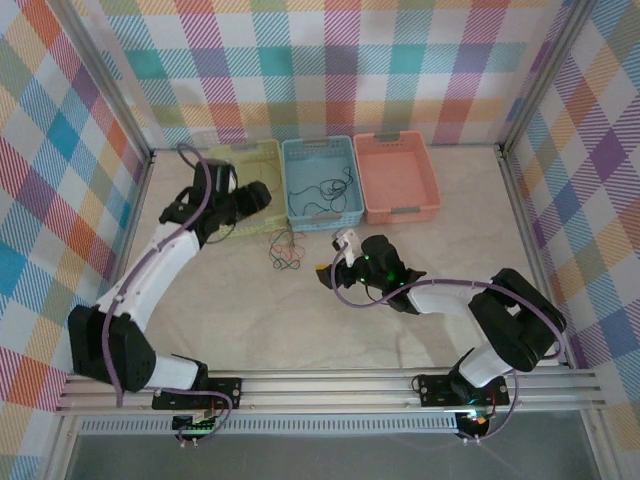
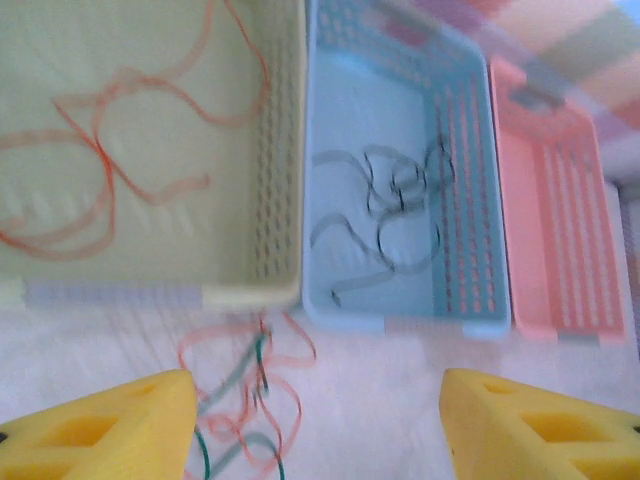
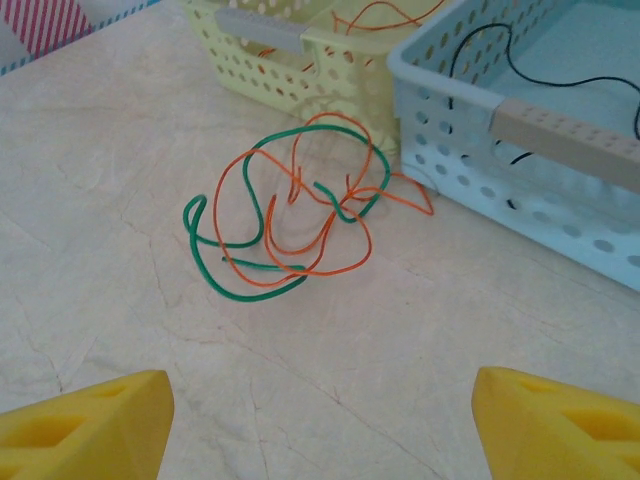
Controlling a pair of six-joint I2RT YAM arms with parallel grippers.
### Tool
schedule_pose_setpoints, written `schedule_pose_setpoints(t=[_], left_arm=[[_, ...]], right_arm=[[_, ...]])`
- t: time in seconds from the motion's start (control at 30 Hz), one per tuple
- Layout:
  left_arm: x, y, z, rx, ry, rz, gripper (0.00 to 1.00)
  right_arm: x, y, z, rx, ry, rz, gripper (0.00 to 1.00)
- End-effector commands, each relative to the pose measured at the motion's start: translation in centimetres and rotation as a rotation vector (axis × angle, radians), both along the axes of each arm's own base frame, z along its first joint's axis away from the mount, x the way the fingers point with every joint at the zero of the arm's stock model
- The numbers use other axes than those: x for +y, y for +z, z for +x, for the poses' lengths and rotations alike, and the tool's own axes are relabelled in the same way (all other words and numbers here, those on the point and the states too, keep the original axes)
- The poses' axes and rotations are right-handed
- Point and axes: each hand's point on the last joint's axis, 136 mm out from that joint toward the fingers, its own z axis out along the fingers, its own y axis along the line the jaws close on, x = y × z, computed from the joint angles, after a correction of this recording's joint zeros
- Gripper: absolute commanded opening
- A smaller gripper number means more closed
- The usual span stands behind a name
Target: Untangle the cables
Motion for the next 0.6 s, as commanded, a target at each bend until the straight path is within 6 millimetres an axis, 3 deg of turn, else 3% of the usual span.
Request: schedule_pose_setpoints(t=[0.0,0.17,0.3,0.57], left_arm=[[-0.8,-5.7,-3.7,0.157,-0.037,0.000,0.66],[-2.4,-11.0,-6.1,0.302,-0.107,0.058,0.63],[-3.3,-14.1,-6.2,0.390,-0.146,0.094,0.62],[-5.1,-16.4,-5.7,0.448,-0.183,0.098,0.61]], right_arm=[[-0.9,1.7,0.8,-0.028,-0.063,0.056,0.78],[-1.2,1.6,1.1,-0.023,-0.081,0.057,0.77],[-1.4,1.6,1.1,-0.023,-0.085,0.058,0.77],[-1.5,1.6,1.1,-0.020,-0.085,0.056,0.77]])
